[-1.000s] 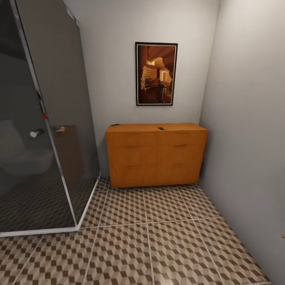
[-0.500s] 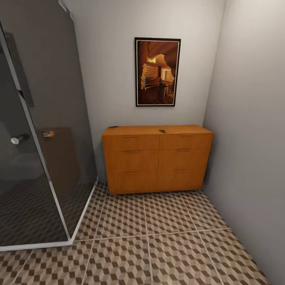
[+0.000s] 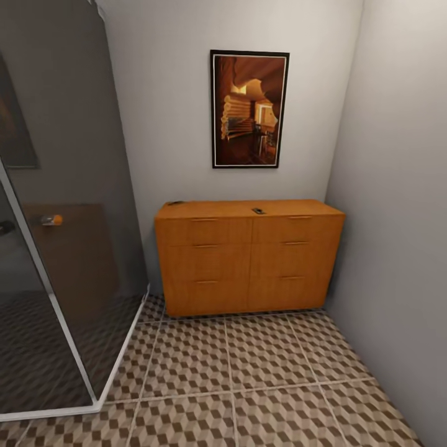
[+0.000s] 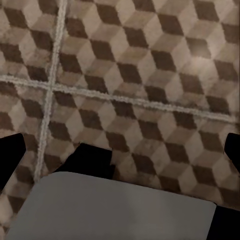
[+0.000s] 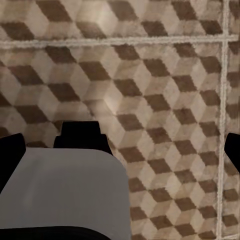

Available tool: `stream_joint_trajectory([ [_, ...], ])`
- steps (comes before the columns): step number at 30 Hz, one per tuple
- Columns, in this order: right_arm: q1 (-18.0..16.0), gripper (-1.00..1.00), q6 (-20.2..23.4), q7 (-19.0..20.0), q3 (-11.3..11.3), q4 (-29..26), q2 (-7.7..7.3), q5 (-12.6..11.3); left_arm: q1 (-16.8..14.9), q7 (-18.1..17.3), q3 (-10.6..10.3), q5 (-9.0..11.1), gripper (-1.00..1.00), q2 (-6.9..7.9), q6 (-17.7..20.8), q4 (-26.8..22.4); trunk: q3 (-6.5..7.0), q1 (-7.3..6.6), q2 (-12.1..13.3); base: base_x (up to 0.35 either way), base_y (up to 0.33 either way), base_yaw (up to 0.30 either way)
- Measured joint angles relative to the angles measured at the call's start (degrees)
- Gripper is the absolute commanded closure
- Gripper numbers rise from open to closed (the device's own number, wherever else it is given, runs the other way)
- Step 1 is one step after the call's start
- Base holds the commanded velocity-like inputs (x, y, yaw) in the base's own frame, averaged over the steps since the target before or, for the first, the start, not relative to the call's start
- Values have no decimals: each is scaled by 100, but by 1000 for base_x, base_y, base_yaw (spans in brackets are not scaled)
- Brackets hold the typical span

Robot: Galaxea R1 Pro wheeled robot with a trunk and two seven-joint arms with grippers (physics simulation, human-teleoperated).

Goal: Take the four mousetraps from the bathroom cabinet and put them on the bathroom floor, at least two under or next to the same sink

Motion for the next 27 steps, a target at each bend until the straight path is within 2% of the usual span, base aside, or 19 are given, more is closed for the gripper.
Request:
stream_joint_trajectory([
  [27, 0, -100, 1, 0, 0, 1, -10, -1, 0, 0, 0, 1, -100, 0, -9, 0, 0, 0, 0, 323, 0, 0],
])
